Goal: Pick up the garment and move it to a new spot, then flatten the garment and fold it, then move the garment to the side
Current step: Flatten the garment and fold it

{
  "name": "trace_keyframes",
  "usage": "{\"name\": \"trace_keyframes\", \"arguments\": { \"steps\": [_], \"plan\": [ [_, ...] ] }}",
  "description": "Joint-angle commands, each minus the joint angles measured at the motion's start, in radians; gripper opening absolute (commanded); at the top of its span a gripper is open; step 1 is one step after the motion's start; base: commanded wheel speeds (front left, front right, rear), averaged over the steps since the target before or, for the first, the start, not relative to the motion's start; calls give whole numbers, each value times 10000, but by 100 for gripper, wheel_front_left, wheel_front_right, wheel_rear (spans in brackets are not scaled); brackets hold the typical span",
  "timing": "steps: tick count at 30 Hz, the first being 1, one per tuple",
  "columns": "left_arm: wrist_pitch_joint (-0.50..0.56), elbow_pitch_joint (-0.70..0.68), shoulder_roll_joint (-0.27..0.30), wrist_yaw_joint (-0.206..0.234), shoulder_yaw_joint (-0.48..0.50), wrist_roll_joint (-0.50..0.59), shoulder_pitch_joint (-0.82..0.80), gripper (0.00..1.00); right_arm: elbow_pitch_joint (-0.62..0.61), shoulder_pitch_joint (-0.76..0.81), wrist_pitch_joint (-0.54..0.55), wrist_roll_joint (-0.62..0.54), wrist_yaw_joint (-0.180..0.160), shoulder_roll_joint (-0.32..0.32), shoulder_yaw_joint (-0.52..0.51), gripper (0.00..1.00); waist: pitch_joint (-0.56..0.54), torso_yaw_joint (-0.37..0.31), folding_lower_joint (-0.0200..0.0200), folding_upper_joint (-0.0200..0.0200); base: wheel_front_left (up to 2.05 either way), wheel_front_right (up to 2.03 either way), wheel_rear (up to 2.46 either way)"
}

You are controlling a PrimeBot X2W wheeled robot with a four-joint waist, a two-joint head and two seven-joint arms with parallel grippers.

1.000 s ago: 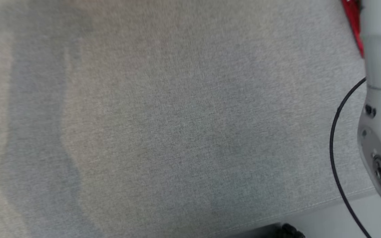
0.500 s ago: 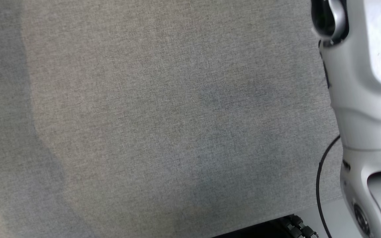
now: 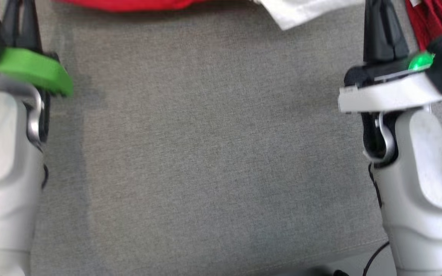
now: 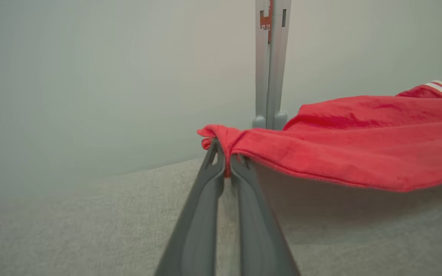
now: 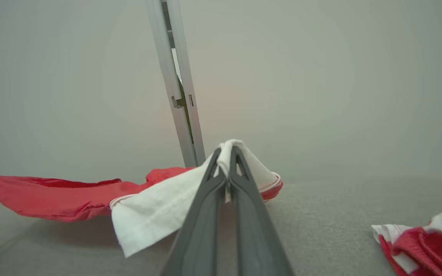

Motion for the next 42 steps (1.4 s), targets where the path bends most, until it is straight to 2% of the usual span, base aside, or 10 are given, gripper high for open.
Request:
{"name": "trace_keyframes", "arguments": {
  "steps": [1,4,5,9,15,20,26,30,35,42],
  "plan": [
    [-25,-413,-80,116,135,-105,849,0,-158,639,-42,137,-16,-23,-40,0,-1061,397,0,0,0,0,0],
    [-25,-1593,-249,371,370,-151,2604,0,-600,1818,-42,271,-16,-25,-186,0,-1642,467,0,0,0,0,0],
    [-26,-2303,-416,521,530,-192,3738,0,-880,2587,-42,401,-16,-26,-297,0,-1969,501,0,0,0,0,0],
    [-26,-3347,-833,762,695,-250,5722,0,-1305,3964,-42,621,-16,-26,-532,0,-2627,589,0,0,0,0,0],
    [-27,-4470,-1330,1099,853,-223,8010,0,-1701,5747,-42,819,-16,-27,-526,0,-3424,632,0,0,0,0,0],
    [-27,-5347,-1389,1275,915,-117,9420,0,-2276,7098,-42,885,-16,-26,-612,0,-3918,626,0,0,0,0,0],
    [91,-6787,-1188,1630,1065,-45,10550,0,-3634,8200,122,890,-16,-23,-770,0,-4201,563,0,0,0,0,0],
    [598,-7460,-1070,1757,1004,-120,11027,0,-4230,8496,422,824,-16,-20,-695,0,-4231,533,0,0,0,0,0],
    [1027,-7248,-1123,1627,806,-315,11191,0,-3705,8439,543,1064,-16,-21,-635,0,-4189,553,0,0,0,0,0],
    [1087,-6367,-1222,1353,647,-659,10825,0,-2269,7871,385,1316,-16,-20,-354,0,-3912,641,0,0,0,0,0]
  ]
}}
